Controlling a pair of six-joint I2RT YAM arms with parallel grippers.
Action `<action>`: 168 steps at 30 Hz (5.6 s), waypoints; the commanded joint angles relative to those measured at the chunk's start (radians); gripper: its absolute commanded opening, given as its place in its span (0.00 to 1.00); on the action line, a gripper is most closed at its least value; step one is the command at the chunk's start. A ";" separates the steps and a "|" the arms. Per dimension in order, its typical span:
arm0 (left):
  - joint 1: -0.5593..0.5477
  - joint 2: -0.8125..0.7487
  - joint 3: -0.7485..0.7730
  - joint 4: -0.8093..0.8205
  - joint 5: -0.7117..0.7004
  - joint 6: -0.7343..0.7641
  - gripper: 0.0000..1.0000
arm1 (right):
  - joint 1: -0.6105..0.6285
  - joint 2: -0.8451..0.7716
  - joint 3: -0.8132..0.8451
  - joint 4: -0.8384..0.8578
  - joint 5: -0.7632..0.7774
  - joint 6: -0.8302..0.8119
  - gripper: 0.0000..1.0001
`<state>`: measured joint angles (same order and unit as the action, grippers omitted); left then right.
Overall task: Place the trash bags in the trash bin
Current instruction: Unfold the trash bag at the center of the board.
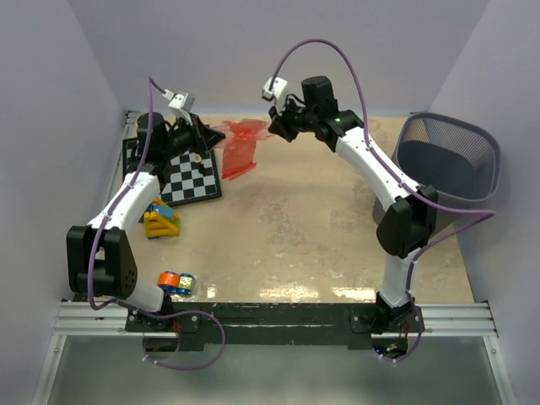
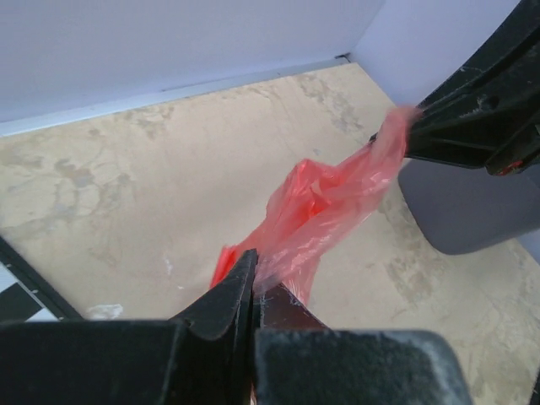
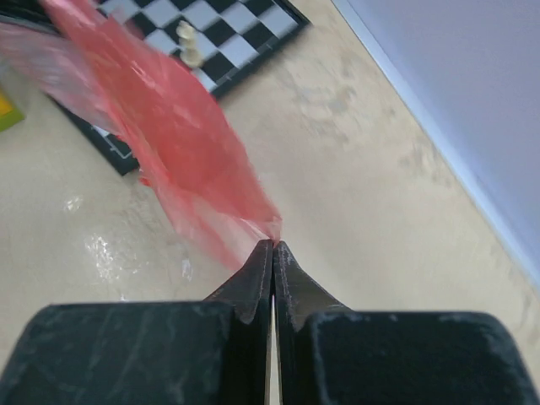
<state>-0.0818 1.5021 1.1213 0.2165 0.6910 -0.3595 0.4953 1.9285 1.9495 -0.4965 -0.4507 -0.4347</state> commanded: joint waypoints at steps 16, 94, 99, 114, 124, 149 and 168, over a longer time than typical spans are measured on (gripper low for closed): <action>-0.013 -0.083 -0.031 0.038 0.017 0.209 0.38 | -0.038 -0.181 -0.159 0.115 0.000 0.337 0.00; -0.069 0.098 0.111 0.015 -0.290 0.422 0.00 | -0.106 -0.250 -0.291 0.065 0.375 0.514 0.00; -0.061 0.083 0.098 0.014 -0.393 0.409 0.00 | -0.127 -0.282 -0.334 0.079 0.448 0.533 0.00; -0.053 0.064 0.092 0.100 -0.141 0.369 0.00 | -0.126 -0.355 -0.478 0.098 0.337 0.409 0.02; -0.073 0.060 0.176 -0.029 0.223 0.563 0.00 | -0.090 -0.327 -0.284 0.052 -0.293 -0.079 0.73; -0.093 -0.077 0.229 -0.085 0.183 0.642 0.00 | -0.063 -0.134 -0.250 0.145 -0.566 0.130 0.76; -0.134 -0.105 0.149 0.092 -0.059 0.524 0.00 | -0.058 -0.063 -0.305 0.401 -0.709 0.525 0.72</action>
<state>-0.2111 1.4368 1.2873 0.2089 0.7033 0.2001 0.4274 1.8603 1.6440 -0.1532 -1.1450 0.0227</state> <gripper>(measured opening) 0.012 0.724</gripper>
